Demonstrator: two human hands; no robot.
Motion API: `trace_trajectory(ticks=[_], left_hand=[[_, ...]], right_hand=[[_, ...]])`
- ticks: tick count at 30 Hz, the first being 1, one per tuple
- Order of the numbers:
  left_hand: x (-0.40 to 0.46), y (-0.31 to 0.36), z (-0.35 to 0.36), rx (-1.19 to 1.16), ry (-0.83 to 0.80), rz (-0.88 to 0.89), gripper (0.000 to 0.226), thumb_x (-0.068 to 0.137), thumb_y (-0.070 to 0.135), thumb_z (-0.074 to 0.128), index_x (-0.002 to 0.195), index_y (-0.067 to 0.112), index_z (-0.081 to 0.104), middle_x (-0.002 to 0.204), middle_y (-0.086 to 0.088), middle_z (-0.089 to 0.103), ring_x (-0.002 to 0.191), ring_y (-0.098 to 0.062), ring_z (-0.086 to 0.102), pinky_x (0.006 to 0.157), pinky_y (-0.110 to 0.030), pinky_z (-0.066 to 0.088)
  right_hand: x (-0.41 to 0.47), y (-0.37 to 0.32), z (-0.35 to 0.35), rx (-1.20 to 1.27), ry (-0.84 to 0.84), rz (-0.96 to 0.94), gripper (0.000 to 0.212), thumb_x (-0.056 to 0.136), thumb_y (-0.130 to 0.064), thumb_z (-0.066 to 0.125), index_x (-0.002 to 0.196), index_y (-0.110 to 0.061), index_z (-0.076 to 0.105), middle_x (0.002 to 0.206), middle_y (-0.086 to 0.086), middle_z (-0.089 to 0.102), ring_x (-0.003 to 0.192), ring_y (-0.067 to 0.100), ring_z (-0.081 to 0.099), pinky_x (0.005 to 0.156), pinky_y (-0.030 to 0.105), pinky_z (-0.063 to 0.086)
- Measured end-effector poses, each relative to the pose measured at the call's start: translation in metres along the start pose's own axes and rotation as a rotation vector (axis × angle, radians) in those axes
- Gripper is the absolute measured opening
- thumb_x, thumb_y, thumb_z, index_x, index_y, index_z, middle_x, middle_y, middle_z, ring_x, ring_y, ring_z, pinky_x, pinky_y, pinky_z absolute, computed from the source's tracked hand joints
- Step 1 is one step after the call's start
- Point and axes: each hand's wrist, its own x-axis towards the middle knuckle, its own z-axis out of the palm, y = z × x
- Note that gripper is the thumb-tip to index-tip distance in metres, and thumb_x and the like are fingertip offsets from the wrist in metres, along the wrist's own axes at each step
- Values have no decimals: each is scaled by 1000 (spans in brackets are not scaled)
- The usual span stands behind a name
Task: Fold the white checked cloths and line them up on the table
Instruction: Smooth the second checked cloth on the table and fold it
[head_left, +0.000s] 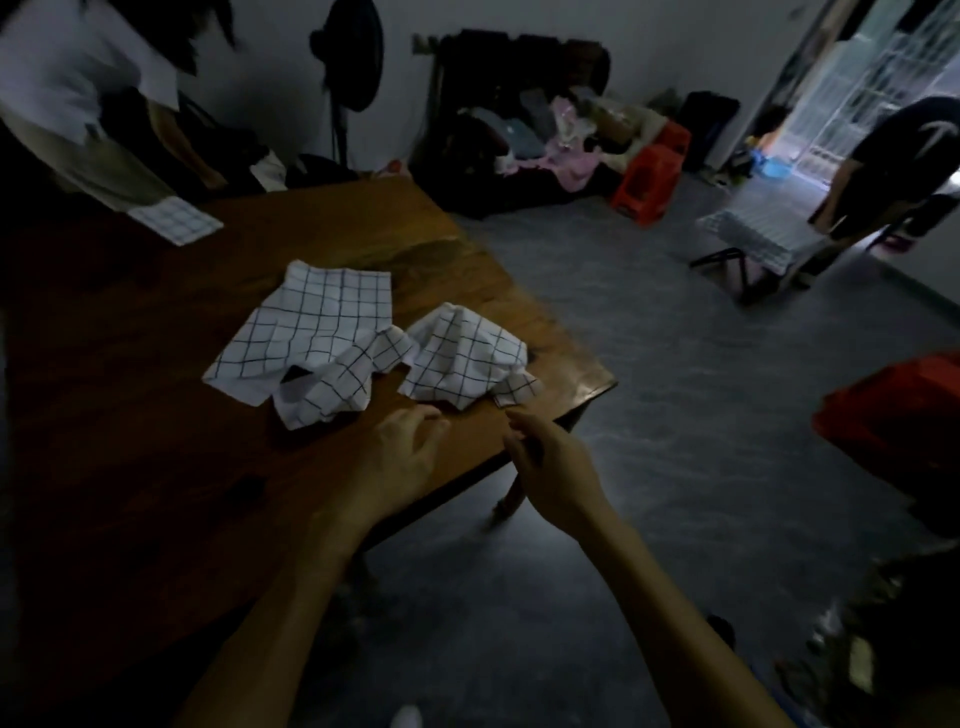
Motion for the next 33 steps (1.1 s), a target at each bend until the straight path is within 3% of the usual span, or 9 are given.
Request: trace_trajectory(ticks=[3, 11, 18, 22, 25, 27, 29, 31, 33], left_hand=[[25, -13, 8, 10, 14, -63, 37, 97, 38, 41, 128, 19, 50, 131, -4, 49, 104, -5, 43, 75, -15, 34], [100, -39, 48, 81, 17, -267, 39, 97, 37, 42, 133, 20, 45, 136, -5, 45, 119, -17, 46, 84, -23, 37], [174, -49, 85, 113, 85, -477, 37, 97, 39, 43, 130, 23, 47, 134, -1, 46, 116, -15, 48, 85, -24, 39], [201, -51, 96, 94, 143, -524, 37, 97, 40, 43, 129, 23, 48, 130, 1, 48, 110, -12, 49, 83, -23, 39], [212, -54, 99, 73, 176, -569, 37, 96, 39, 44, 129, 22, 48, 131, 0, 48, 113, -14, 49, 86, -25, 42], [215, -54, 101, 58, 190, -586, 37, 96, 38, 45, 130, 22, 49, 131, -1, 48, 112, -14, 50, 87, -25, 42], [217, -53, 102, 55, 210, -589, 36, 96, 37, 45, 128, 22, 51, 128, 0, 51, 107, -12, 51, 85, -24, 43], [218, -51, 101, 61, 221, -596, 35, 96, 38, 44, 127, 23, 50, 125, 1, 51, 102, -10, 51, 81, -24, 44], [219, -47, 99, 61, 230, -607, 36, 96, 39, 43, 129, 25, 47, 127, 0, 50, 104, -11, 52, 81, -25, 45]], right_hand=[[36, 18, 13, -37, -81, -37, 38, 96, -28, 52, 134, -22, 49, 129, 1, 58, 110, 15, 58, 91, 31, 51], [136, 78, 52, -152, -257, -145, 43, 94, -28, 56, 135, -20, 47, 138, 4, 49, 123, 22, 48, 100, 34, 42], [228, 128, 99, -468, -437, -455, 60, 89, -23, 59, 142, -20, 32, 153, 11, 25, 145, 32, 12, 116, 49, 10], [259, 143, 121, -556, -477, -580, 58, 84, -29, 66, 136, -16, 44, 144, 16, 41, 140, 36, 27, 112, 56, 22], [271, 156, 129, -563, -590, -609, 59, 88, -26, 60, 142, -15, 38, 146, 15, 39, 141, 35, 24, 114, 57, 11], [274, 162, 131, -550, -578, -632, 54, 84, -23, 64, 134, -16, 48, 133, 13, 53, 132, 33, 40, 113, 58, 14], [278, 167, 132, -475, -479, -660, 35, 79, -23, 66, 114, -19, 62, 108, 7, 68, 112, 29, 57, 109, 58, 25], [288, 165, 126, -346, -399, -630, 13, 86, -25, 56, 94, -21, 65, 88, 1, 68, 94, 23, 62, 101, 51, 35], [300, 158, 112, -205, -367, -505, 22, 93, -26, 48, 78, -19, 62, 72, 0, 63, 71, 17, 58, 85, 42, 48]])
